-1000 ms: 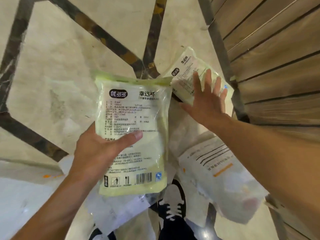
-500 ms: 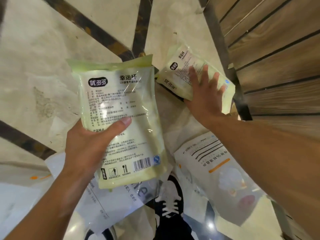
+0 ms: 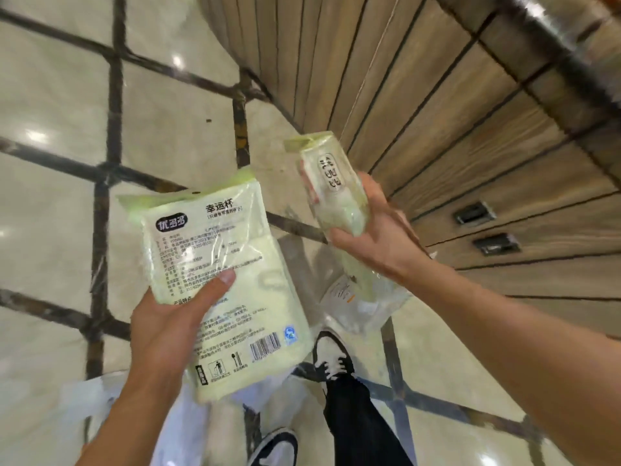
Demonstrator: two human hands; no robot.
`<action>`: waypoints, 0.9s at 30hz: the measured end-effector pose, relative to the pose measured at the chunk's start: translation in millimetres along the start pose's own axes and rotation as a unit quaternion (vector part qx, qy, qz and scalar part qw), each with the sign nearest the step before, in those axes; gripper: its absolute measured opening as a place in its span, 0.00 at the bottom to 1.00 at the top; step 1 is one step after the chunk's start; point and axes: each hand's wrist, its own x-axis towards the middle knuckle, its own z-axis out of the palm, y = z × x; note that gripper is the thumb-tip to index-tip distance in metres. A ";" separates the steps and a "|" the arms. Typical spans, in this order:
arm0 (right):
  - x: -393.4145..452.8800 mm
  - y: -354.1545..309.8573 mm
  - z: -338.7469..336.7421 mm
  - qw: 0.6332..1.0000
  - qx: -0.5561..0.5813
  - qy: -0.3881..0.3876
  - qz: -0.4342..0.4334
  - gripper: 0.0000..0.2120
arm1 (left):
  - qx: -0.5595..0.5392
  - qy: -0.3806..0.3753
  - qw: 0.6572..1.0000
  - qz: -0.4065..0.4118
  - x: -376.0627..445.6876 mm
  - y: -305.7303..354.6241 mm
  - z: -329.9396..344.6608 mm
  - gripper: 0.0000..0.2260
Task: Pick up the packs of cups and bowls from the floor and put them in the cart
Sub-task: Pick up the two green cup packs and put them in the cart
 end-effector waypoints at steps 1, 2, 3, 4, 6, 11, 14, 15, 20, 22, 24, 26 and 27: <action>-20.7 -15.9 -19.2 0.999 0.032 0.020 0.011 0.42 | 0.008 -0.012 1.000 0.010 -14.8 19.8 -5.4 0.28; -41.0 -30.4 -37.7 0.996 0.068 0.048 0.027 0.42 | 0.016 -0.026 0.999 0.026 -29.5 40.1 -10.1 0.29; -63.2 -43.6 -57.1 0.990 0.108 0.081 0.037 0.42 | 0.022 -0.042 0.998 0.043 -45.4 60.3 -13.8 0.29; -85.7 -54.9 -75.5 0.982 0.145 0.116 0.046 0.41 | 0.027 -0.055 0.996 0.058 -62.8 79.5 -15.6 0.28; -134.9 -74.8 -113.1 0.956 0.215 0.186 0.070 0.38 | 0.039 -0.089 0.992 0.079 -102.2 115.7 -16.9 0.27; -288.9 -111.0 -222.7 0.873 0.339 0.331 0.115 0.32 | 0.087 -0.210 0.966 0.120 -224.6 199.9 2.6 0.33; -408.9 -117.2 -286.0 0.796 0.448 0.380 0.147 0.30 | 0.114 -0.301 0.934 0.155 -313.5 244.7 28.3 0.24; -440.7 -115.5 -300.4 0.775 0.479 0.383 0.152 0.30 | 0.121 -0.329 0.922 0.164 -338.0 256.2 36.4 0.20; -630.7 -126.8 -359.4 0.661 0.526 0.510 0.166 0.35 | 0.151 -0.474 0.837 0.228 -500.2 291.7 94.4 0.14; -703.7 -133.4 -370.9 0.604 0.525 0.576 0.165 0.33 | 0.161 -0.537 0.790 0.249 -570.1 294.3 110.8 0.16; -776.2 -142.3 -373.5 0.551 0.529 0.625 0.161 0.22 | 0.178 -0.592 0.740 0.266 -639.4 288.8 117.9 0.18; -850.7 -154.0 -365.1 0.508 0.541 0.659 0.122 0.14 | 0.189 -0.637 0.691 0.285 -707.6 274.8 119.0 0.21; -886.0 -161.4 -358.0 0.495 0.540 0.672 0.110 0.16 | 0.186 -0.656 0.672 0.289 -741.6 264.9 116.6 0.20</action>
